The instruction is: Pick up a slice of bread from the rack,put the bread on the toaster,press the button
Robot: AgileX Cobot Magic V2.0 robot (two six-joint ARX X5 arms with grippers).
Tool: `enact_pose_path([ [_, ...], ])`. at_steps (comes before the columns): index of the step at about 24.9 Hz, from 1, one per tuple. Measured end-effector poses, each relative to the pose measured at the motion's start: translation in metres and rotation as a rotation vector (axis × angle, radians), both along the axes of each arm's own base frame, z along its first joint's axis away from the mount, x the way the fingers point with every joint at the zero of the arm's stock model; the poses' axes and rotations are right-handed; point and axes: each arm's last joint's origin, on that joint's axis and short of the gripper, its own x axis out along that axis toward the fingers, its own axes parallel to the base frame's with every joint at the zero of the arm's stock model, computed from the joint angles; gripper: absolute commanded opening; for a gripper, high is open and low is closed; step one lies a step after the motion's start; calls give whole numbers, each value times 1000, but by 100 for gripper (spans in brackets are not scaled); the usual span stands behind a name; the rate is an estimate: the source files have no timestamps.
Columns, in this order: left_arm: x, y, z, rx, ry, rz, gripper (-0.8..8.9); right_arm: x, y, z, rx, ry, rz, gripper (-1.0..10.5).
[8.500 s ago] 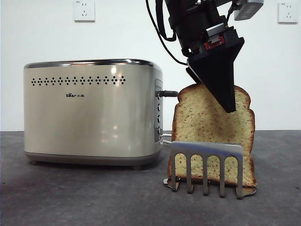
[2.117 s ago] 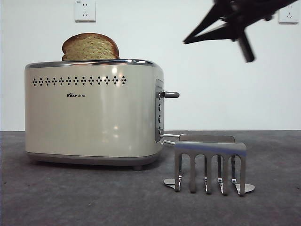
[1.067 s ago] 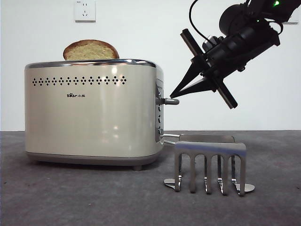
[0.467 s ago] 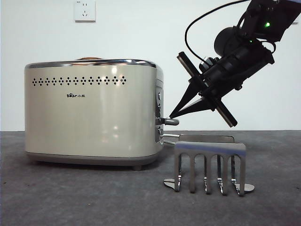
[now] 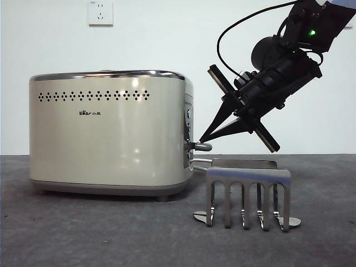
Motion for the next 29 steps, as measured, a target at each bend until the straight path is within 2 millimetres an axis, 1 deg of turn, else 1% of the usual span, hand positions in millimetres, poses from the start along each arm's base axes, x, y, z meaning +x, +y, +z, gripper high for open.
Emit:
enact_pose_path([
  [16, 0, 0, 0, 3, -1, -3, -9, 1, 0, 0, 19, -8, 9, -8],
  [19, 0, 0, 0, 6, -2, -5, -9, 0, 0, 3, 16, -21, 6, -8],
  [24, 0, 0, 0, 8, -3, -6, -9, -5, -2, 15, -4, -61, -14, -8],
  [26, 0, 0, 0, 8, -3, -6, -9, -8, -3, 25, 5, -88, -14, -8],
  [29, 0, 0, 0, 8, -3, -6, -9, -15, -5, 47, 28, -144, -12, -8],
])
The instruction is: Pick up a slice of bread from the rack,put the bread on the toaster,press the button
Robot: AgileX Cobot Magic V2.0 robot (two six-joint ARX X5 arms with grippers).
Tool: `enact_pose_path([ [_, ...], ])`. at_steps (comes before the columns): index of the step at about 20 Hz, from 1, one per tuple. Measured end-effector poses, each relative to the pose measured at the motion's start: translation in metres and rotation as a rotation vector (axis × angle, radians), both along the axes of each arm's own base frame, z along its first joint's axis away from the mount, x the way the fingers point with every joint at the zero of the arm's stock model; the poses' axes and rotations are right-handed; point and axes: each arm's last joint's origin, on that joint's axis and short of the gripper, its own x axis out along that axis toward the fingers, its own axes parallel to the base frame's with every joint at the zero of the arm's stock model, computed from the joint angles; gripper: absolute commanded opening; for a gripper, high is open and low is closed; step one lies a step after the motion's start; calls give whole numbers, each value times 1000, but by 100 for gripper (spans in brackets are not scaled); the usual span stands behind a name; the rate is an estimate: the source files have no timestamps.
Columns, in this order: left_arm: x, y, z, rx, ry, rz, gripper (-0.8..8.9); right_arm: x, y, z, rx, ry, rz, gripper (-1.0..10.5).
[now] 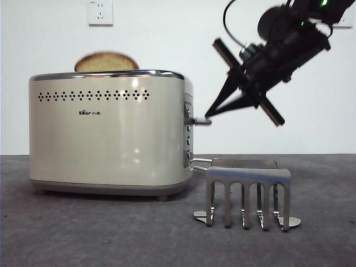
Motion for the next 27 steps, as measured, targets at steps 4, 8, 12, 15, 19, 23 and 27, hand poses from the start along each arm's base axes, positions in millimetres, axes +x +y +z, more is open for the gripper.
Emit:
enact_pose_path([
  [4, 0, 0, 0, 0, 0, 0, -9, -10, -3, 26, 26, -65, 4, -7],
  [8, 0, 0, 0, 0, 0, 0, -9, -27, -9, 60, 55, -163, 7, -7],
  [12, 1, -1, 0, 3, 3, -1, -9, -63, -21, 104, 36, -296, 7, -7],
  [15, 5, -2, -1, 8, 13, -1, -9, -109, -40, 137, -101, -399, -77, -7],
  [19, 12, -6, -3, 17, 34, -1, -9, -190, -76, 172, -377, -573, -244, -5],
  [23, 27, -13, -7, 40, 79, -1, -8, -259, -108, 185, -644, -721, -413, -2],
  [27, 51, -25, -16, 74, 149, -1, -9, -281, -121, 181, -825, -700, -513, -1],
])
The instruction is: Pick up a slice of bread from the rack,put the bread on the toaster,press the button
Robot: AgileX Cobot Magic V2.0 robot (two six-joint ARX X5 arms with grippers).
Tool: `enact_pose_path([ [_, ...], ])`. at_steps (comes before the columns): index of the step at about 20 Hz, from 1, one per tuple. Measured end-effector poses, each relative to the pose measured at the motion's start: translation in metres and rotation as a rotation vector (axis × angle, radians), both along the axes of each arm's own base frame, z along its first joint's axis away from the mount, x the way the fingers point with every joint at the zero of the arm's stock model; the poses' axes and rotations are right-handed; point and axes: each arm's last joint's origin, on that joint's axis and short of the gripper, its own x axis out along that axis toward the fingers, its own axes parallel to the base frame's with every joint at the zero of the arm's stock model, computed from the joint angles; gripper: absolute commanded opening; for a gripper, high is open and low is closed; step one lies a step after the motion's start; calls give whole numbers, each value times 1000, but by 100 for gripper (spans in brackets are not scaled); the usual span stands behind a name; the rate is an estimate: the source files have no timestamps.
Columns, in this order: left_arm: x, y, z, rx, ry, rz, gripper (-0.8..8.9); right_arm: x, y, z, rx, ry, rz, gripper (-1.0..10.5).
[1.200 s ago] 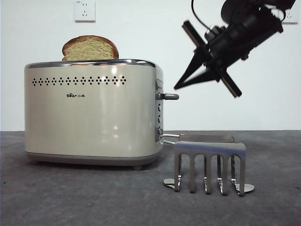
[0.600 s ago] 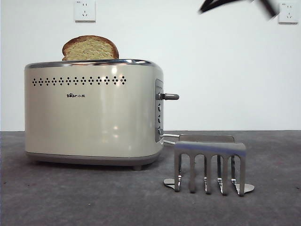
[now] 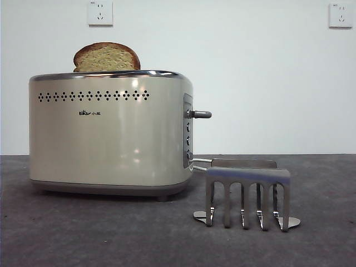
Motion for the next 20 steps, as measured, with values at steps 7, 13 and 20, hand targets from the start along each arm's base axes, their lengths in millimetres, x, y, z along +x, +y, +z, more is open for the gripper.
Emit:
enact_pose_path([
  [7, 53, -26, -29, 80, 165, 0, -8, 3, -2, -25, -177, 311, -80, 0],
  [13, 61, -28, -34, 87, 193, 3, -8, 26, 6, -31, -210, 395, -79, 0],
  [20, 36, 0, -69, 12, -44, 59, -4, 60, 16, -43, -255, 515, -74, 0],
])
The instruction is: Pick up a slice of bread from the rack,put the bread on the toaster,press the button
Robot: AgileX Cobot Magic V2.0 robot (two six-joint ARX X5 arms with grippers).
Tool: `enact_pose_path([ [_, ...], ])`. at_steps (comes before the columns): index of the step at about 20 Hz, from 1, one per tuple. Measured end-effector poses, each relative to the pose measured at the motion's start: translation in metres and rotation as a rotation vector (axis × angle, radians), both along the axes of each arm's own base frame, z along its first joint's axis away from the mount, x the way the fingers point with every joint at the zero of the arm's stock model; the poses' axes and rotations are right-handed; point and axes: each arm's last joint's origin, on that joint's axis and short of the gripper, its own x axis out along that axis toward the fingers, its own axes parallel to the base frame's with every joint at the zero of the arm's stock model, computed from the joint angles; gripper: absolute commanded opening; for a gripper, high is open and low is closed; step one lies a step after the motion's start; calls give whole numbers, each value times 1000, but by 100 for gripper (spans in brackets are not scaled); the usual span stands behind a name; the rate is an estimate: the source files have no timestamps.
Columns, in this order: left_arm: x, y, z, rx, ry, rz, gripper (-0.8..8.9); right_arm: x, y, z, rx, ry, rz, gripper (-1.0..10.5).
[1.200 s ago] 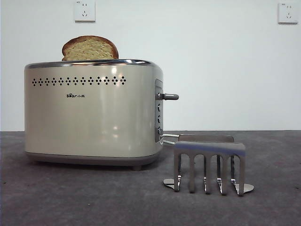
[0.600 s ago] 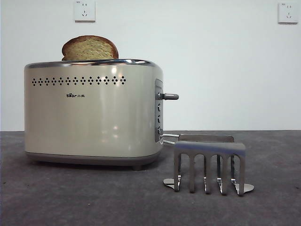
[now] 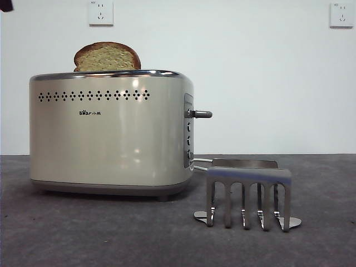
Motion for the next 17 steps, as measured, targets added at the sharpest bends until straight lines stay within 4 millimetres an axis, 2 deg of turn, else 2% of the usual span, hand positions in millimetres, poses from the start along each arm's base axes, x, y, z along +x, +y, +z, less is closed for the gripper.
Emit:
enact_pose_path([
  [2, -9, 10, -32, -33, -194, 13, -4, 8, 3, -4, -10, 30, 0, 0],
  [5, -28, 23, -93, -79, -462, 39, -4, 21, 7, -11, -26, 80, 0, 0],
  [8, -47, 39, -152, -108, -685, 115, -4, 34, 11, -12, -17, 48, 2, 0],
  [10, -54, 46, -171, -107, -725, 157, -4, 40, 13, -13, -11, 30, 2, 0],
  [13, -59, 51, -188, -119, -729, 199, -4, 47, 15, -13, 2, -8, 2, 0],
  [17, -61, 55, -199, -146, -734, 236, -4, 53, 17, -10, 22, -71, 2, 0],
])
